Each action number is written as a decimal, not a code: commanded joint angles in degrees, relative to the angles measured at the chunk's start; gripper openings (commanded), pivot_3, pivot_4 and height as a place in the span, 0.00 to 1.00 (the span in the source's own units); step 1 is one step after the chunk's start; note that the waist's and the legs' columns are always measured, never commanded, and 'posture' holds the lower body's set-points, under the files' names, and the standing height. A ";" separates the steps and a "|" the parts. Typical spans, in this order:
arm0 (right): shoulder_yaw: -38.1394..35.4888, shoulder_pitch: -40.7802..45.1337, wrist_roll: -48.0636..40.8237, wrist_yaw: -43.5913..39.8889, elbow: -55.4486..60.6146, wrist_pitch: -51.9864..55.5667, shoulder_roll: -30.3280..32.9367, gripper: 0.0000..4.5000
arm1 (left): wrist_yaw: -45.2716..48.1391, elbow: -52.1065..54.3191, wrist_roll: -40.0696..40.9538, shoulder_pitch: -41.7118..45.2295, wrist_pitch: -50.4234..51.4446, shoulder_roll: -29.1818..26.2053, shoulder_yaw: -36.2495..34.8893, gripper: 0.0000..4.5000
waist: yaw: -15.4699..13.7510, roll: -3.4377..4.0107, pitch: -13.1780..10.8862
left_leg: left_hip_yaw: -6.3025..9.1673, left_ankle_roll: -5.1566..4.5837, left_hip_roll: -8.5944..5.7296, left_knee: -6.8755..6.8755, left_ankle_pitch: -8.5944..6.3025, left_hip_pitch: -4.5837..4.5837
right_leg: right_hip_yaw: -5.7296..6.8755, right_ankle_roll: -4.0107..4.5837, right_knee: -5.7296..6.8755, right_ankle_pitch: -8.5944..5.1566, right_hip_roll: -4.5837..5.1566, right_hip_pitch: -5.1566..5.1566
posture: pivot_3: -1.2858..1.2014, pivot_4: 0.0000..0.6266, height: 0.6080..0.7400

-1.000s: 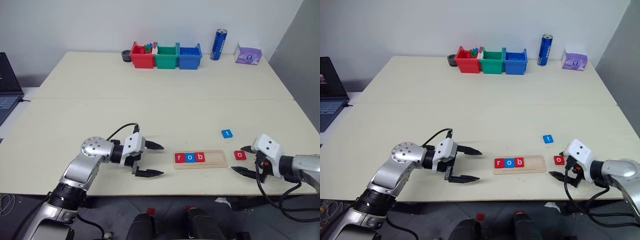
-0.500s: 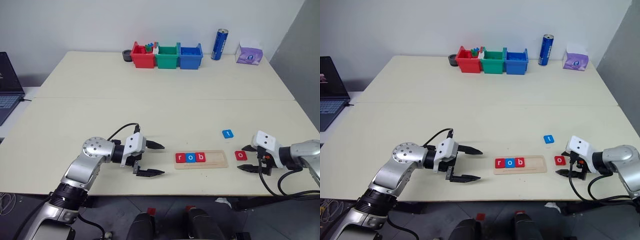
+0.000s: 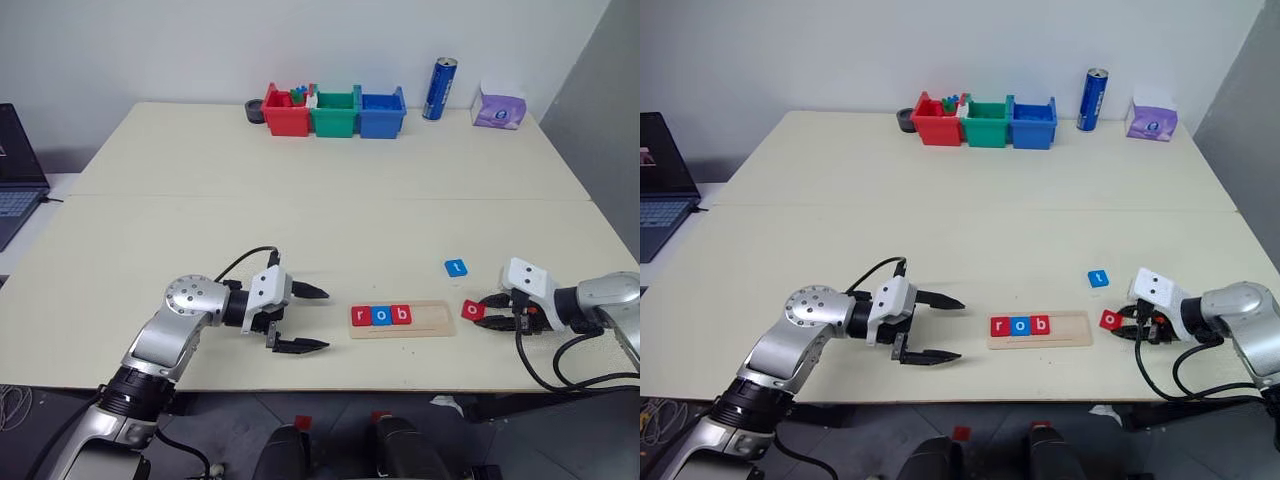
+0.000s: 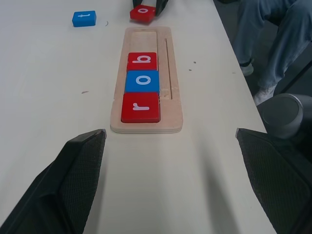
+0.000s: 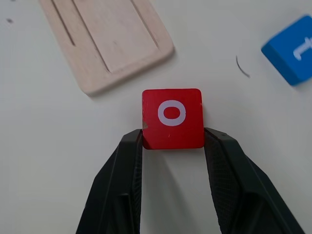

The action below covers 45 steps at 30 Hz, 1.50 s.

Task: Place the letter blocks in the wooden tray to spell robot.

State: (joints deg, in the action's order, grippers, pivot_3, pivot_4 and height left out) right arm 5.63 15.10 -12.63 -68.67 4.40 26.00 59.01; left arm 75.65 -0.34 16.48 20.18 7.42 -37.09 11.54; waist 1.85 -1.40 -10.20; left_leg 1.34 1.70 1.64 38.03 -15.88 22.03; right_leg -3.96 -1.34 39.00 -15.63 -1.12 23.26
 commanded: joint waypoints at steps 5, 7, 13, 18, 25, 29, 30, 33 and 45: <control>1.70 2.11 -0.66 1.39 12.98 4.37 -0.54 0.32 | 0.09 0.65 -0.22 -0.18 -1.00 -0.84 -0.52 1.00 | -0.05 -0.01 0.00 | 0.03 0.00 0.00 0.01 0.00 0.00 | 0.03 -0.01 0.00 0.00 0.01 0.00 | 0.52 0.24 1.00; 3.96 3.74 0.26 1.55 13.24 5.00 -1.60 0.32 | 0.07 0.73 -0.22 0.05 -0.86 -0.69 -0.38 1.00 | -0.01 0.00 0.00 | 0.01 0.00 0.00 0.04 0.00 0.00 | 0.00 -0.01 0.00 0.00 0.02 0.00 | 0.52 0.24 1.00; 9.64 8.89 3.57 1.15 10.14 4.12 -5.02 0.32 | -0.09 0.88 -0.29 0.37 -0.73 -0.51 -0.30 1.00 | -0.04 0.00 0.00 | 0.01 0.00 0.00 0.04 0.00 0.01 | 0.02 0.00 0.00 0.00 0.07 0.00 | 0.52 0.24 1.00; 12.62 11.82 5.77 -0.13 7.74 2.95 -6.86 0.32 | -0.64 2.04 -0.23 -0.25 -0.29 -0.53 -0.43 1.00 | -0.04 0.00 0.00 | 0.01 0.00 0.00 0.04 0.00 0.03 | 0.04 0.06 0.00 0.04 0.08 0.00 | 0.52 0.24 1.00; 14.13 12.99 7.59 -3.01 6.14 0.87 -6.42 0.32 | -1.22 2.86 -0.09 -0.70 0.12 -0.67 -0.60 1.00 | -0.05 0.00 0.00 | 0.02 0.00 -0.01 0.04 0.00 0.03 | 0.07 0.22 0.00 0.13 0.11 0.00 | 0.52 0.24 1.00; 14.09 13.44 8.10 -3.92 5.87 0.19 -6.54 0.32 | -1.37 3.12 -0.02 -1.14 0.02 -0.78 -0.62 1.00 | -0.03 0.00 0.00 | 0.02 0.00 -0.01 0.04 0.00 0.03 | 0.08 0.24 0.00 0.14 0.11 0.00 | 0.52 0.24 1.00; 14.22 13.58 8.31 -4.13 5.72 -0.03 -6.52 0.32 | -1.36 3.01 -0.05 -1.12 -0.05 -0.75 -0.61 1.00 | -0.03 0.00 0.00 | 0.02 0.00 -0.01 0.04 0.00 0.03 | 0.09 0.24 0.00 0.14 0.11 0.00 | 0.52 0.24 1.00; 14.81 14.10 9.25 -4.68 4.88 -1.00 -6.56 0.32 | -1.25 2.52 -0.17 -1.13 -0.49 -0.70 -0.60 1.00 | -0.04 0.00 0.00 | 0.02 0.00 -0.01 0.04 0.00 0.03 | 0.10 0.24 0.00 0.14 0.11 0.00 | 0.52 0.24 1.00; 15.57 16.06 11.75 -6.51 1.77 -3.40 -7.28 0.32 | -1.39 2.34 -0.29 -1.53 -1.11 -0.62 -0.59 1.00 | -0.02 0.00 0.00 | 0.02 0.00 0.00 0.04 0.00 0.03 | 0.10 0.27 0.01 0.16 0.12 0.00 | 0.52 0.24 1.00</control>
State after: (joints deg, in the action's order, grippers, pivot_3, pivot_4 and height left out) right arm 21.63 30.00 -1.23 -74.58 5.95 23.49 51.72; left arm 74.38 0.51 15.91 18.73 7.08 -37.44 11.55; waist 1.83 -1.40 -10.20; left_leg 1.37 1.70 1.63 38.07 -15.88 22.05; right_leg -3.85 -1.07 39.01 -15.47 -1.00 23.26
